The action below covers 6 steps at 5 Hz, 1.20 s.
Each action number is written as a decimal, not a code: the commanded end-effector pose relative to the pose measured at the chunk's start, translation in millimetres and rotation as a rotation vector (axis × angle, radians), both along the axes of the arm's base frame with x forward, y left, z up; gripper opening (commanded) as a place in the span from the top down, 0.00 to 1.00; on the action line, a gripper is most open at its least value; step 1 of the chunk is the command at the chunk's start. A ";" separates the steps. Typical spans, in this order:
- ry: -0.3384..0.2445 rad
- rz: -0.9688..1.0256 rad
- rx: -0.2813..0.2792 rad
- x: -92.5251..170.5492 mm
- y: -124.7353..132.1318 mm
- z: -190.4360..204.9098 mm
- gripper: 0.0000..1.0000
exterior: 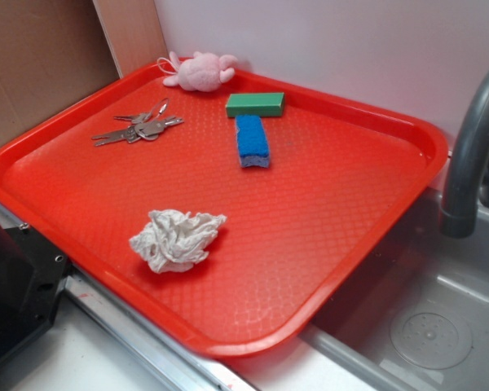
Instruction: Grab the silver keys.
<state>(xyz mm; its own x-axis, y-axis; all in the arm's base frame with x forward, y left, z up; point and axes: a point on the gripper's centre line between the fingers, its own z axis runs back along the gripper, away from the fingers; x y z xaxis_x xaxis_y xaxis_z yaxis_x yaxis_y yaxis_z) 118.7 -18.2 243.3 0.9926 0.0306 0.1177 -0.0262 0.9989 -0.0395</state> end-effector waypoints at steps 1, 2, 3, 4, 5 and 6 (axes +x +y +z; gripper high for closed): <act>0.000 0.000 0.000 0.0 0.0 0.0 0.00; -0.064 0.229 0.064 35.5 23.9 -50.0 0.00; -0.164 0.360 0.073 69.3 45.6 -80.5 0.00; -0.203 0.457 0.110 107.1 67.4 -124.6 0.00; -0.163 0.441 0.144 129.2 82.0 -164.3 0.00; -0.115 0.442 0.157 141.2 93.9 -185.4 0.00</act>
<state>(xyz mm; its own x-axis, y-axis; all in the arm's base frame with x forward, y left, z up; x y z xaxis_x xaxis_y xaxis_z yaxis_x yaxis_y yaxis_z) 251.6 66.1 44.3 0.8889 0.4065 0.2113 -0.4334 0.8956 0.1003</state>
